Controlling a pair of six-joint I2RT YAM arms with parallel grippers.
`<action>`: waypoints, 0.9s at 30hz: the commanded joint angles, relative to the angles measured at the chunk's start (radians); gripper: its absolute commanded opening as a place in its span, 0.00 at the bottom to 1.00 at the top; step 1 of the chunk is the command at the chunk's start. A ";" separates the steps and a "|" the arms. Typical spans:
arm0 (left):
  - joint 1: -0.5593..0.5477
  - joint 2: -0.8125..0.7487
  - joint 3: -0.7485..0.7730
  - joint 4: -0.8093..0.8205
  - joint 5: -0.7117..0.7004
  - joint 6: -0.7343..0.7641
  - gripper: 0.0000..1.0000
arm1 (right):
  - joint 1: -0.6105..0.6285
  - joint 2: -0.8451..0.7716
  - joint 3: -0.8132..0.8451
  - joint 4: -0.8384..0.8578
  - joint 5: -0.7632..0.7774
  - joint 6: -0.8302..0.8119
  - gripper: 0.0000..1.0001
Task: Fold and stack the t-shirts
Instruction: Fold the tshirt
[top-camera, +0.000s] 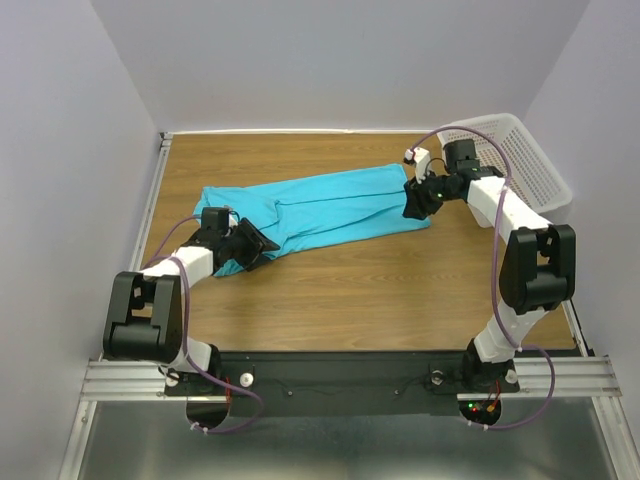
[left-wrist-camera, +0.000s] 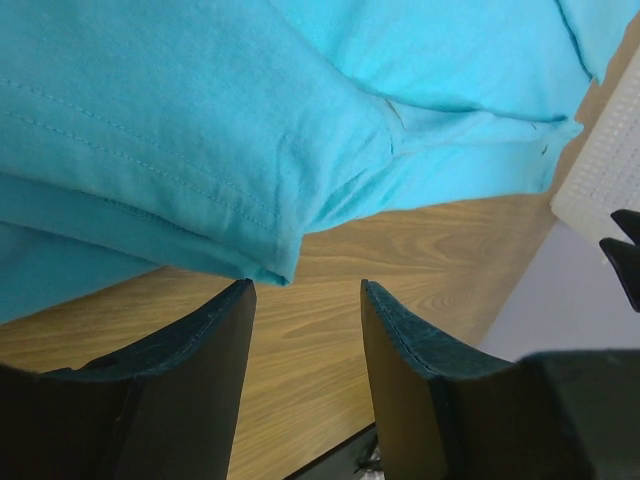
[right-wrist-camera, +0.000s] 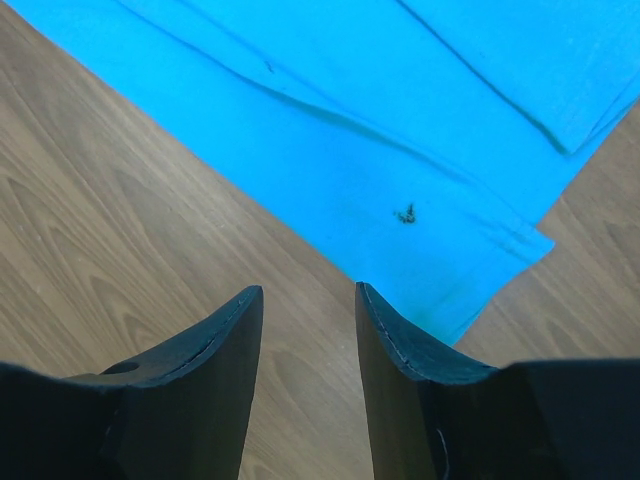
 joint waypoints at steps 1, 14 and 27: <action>-0.009 -0.002 0.040 0.032 -0.032 -0.022 0.57 | -0.003 -0.030 -0.001 -0.004 -0.032 0.012 0.48; -0.012 0.073 0.073 0.052 -0.051 -0.009 0.41 | -0.003 -0.040 -0.011 -0.004 -0.026 0.009 0.48; -0.006 0.047 0.144 0.007 -0.060 0.037 0.00 | -0.005 -0.047 -0.014 -0.002 -0.019 0.006 0.48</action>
